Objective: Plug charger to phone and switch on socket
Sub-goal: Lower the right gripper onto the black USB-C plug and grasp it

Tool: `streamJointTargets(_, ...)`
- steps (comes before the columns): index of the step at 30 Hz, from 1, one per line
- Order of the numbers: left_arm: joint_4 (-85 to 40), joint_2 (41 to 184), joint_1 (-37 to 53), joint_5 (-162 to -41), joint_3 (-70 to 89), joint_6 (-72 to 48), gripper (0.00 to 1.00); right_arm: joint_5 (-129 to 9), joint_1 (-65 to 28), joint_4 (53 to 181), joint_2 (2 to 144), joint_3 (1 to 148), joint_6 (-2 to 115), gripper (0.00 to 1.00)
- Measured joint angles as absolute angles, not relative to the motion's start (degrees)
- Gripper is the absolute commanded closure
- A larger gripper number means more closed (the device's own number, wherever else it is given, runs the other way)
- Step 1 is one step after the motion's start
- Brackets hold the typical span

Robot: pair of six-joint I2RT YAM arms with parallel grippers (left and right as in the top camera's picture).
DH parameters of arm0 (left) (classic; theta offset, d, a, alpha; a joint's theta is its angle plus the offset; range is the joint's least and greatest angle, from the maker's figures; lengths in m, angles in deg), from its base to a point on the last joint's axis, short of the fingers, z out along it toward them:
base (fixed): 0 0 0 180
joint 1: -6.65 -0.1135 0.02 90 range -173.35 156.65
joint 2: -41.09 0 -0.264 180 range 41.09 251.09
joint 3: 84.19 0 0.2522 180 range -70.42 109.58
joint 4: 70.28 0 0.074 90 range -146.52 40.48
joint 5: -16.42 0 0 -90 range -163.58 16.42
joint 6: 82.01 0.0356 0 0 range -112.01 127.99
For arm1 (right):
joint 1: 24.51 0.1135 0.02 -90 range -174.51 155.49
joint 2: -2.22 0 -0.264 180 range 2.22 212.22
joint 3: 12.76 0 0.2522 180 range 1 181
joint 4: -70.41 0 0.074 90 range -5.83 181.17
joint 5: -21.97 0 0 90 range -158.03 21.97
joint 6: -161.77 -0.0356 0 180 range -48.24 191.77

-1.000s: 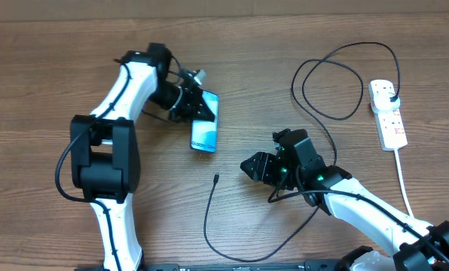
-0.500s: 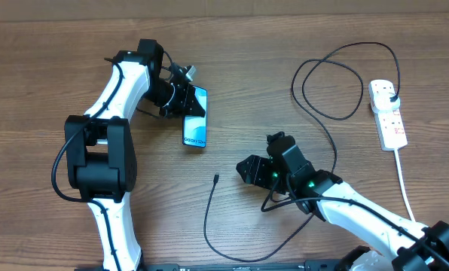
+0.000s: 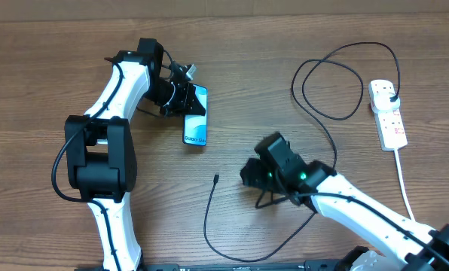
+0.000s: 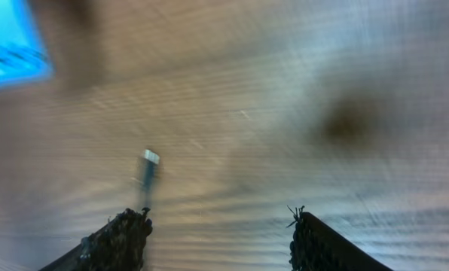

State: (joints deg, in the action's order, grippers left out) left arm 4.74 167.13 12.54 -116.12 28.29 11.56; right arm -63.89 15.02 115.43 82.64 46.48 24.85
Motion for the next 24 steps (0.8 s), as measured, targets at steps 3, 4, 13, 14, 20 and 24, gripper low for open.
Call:
streamJointTargets(3, 4.71, 167.13, 12.54, -116.23, 28.29, 11.54, 0.96, -64.63, 15.02, 118.89, 82.64, 52.18, 25.11, 0.36)
streamJointTargets(4, 4.71, 167.13, 12.54, -116.28, 28.29, 11.54, 0.96, -64.67, 15.02, 119.83, 82.64, 53.27, 25.13, 0.36)
streamJointTargets(13, 4.67, 167.13, 12.54, -116.38, 28.29, 11.49, 0.96, -65.13, 17.14, 123.59, 84.59, 54.06, 25.11, 0.37)
streamJointTargets(14, 4.65, 167.13, 12.54, -116.36, 28.29, 11.49, 0.96, -65.09, 18.06, 123.35, 85.44, 54.06, 24.96, 0.37)
streamJointTargets(20, 4.67, 167.13, 12.54, -116.34, 28.27, 11.49, 0.96, -66.86, 22.62, 121.36, 91.12, 54.06, 24.13, 0.41)
streamJointTargets(24, 4.65, 167.13, 12.54, -116.34, 28.29, 11.49, 0.96, -67.69, 24.26, 118.56, 93.24, 54.06, 22.25, 0.50)
